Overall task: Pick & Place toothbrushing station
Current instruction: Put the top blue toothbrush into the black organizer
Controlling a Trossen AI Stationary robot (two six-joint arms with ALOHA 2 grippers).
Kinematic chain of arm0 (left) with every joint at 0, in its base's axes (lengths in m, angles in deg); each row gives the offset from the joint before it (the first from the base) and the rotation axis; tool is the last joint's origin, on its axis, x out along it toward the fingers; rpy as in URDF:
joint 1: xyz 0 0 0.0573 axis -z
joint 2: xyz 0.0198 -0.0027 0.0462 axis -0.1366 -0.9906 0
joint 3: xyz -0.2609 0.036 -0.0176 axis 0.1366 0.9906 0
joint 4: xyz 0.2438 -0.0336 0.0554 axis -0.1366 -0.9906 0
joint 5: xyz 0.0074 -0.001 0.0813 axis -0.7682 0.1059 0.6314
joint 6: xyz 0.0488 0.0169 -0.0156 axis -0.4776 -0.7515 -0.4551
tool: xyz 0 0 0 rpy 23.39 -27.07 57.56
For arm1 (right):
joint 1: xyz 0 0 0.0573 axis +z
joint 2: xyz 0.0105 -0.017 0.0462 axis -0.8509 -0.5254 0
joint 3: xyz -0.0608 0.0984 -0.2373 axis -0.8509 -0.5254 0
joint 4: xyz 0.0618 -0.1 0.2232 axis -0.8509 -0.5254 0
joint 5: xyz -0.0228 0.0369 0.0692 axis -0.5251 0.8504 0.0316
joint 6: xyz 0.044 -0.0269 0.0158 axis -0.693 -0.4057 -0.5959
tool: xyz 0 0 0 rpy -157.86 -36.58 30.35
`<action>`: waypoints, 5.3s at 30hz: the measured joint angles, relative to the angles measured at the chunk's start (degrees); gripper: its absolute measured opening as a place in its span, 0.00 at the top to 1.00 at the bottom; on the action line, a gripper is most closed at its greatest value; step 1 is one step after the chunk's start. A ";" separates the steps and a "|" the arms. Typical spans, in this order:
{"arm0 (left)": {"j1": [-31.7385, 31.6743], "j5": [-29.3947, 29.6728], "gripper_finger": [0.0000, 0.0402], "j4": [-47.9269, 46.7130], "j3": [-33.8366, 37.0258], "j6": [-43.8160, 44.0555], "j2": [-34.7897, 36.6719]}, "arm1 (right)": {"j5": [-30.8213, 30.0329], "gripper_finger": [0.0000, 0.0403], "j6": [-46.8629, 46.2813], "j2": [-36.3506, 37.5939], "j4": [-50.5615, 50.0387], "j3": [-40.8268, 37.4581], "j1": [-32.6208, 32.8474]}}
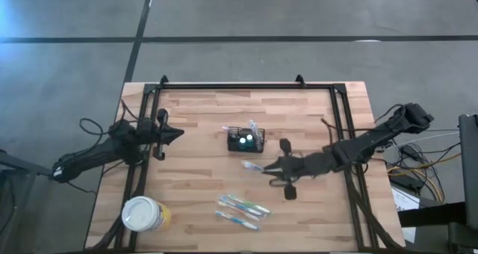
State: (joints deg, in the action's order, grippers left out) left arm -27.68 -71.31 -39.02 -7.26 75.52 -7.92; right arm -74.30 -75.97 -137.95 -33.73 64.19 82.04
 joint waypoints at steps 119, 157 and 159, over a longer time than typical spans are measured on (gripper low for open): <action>14.20 9.73 0.94 -6.38 -2.80 -7.35 1.14 | 16.23 0.98 6.71 59.88 26.35 -46.54 -20.42; 14.27 8.13 0.94 20.37 -20.14 -9.15 -42.58 | 11.11 0.98 7.53 65.54 21.33 -48.11 -20.40; 14.28 5.96 0.94 23.47 -20.65 -8.82 -47.69 | 11.10 0.98 7.51 65.54 21.30 -48.11 -20.39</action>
State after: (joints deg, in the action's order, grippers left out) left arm -13.40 -65.35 -15.55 -27.91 66.69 -55.60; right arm -63.20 -68.46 -72.40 -12.43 16.08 61.65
